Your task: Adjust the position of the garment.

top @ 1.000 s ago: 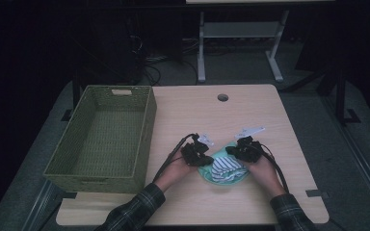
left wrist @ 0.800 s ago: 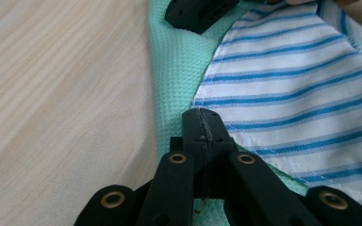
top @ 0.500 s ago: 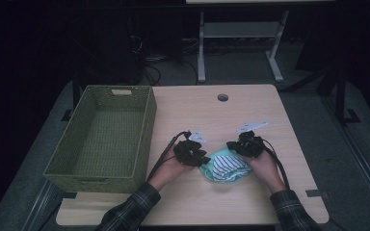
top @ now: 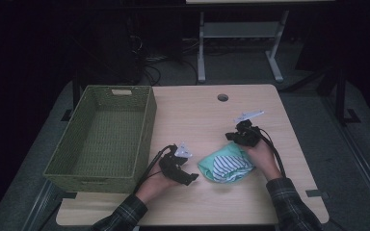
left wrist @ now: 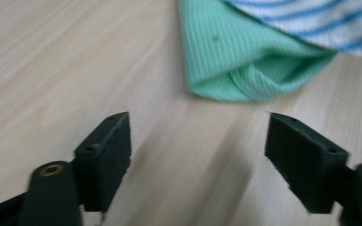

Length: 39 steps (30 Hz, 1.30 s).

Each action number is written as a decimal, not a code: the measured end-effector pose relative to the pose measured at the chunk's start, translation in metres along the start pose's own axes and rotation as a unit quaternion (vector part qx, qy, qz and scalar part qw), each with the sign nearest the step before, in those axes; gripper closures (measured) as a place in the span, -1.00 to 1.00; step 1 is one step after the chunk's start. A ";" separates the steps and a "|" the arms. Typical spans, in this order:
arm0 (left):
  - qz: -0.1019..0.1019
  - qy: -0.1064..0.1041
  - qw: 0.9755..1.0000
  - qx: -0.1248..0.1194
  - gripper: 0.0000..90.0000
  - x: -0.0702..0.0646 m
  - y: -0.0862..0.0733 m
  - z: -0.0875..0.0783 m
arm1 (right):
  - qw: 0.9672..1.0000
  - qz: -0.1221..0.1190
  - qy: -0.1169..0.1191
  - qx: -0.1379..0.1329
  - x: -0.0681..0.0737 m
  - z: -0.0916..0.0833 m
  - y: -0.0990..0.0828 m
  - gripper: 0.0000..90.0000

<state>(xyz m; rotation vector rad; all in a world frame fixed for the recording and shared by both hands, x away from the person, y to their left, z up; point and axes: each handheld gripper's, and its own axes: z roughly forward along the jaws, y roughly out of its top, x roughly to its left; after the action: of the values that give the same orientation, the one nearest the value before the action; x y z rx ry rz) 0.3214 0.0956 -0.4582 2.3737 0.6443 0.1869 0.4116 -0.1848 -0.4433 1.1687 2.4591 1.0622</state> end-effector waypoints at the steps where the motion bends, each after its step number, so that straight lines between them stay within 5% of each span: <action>1: -0.002 0.003 1.000 -0.003 -0.62 -0.001 -0.002 0.002 | 1.000 -0.001 -0.002 -0.003 -0.001 0.001 0.001 1.00; 5: 0.015 0.017 1.000 0.001 -0.71 -0.003 -0.006 0.007 | 1.000 0.006 -0.006 0.016 -0.007 0.010 -0.005 1.00; 19: 0.033 -0.012 0.998 -0.061 -0.72 0.004 -0.018 0.011 | 0.999 0.007 -0.003 0.033 -0.019 -0.001 -0.020 1.00; 39: 0.032 -0.013 0.998 -0.057 -0.72 0.005 -0.018 0.011 | 0.999 0.012 0.004 0.029 -0.021 -0.036 -0.058 1.00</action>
<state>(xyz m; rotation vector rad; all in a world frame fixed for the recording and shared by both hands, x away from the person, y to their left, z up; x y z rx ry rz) 0.3211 0.1037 -0.4785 2.2845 0.5302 0.2146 0.3747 -0.2433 -0.4599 1.2155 2.5048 1.0106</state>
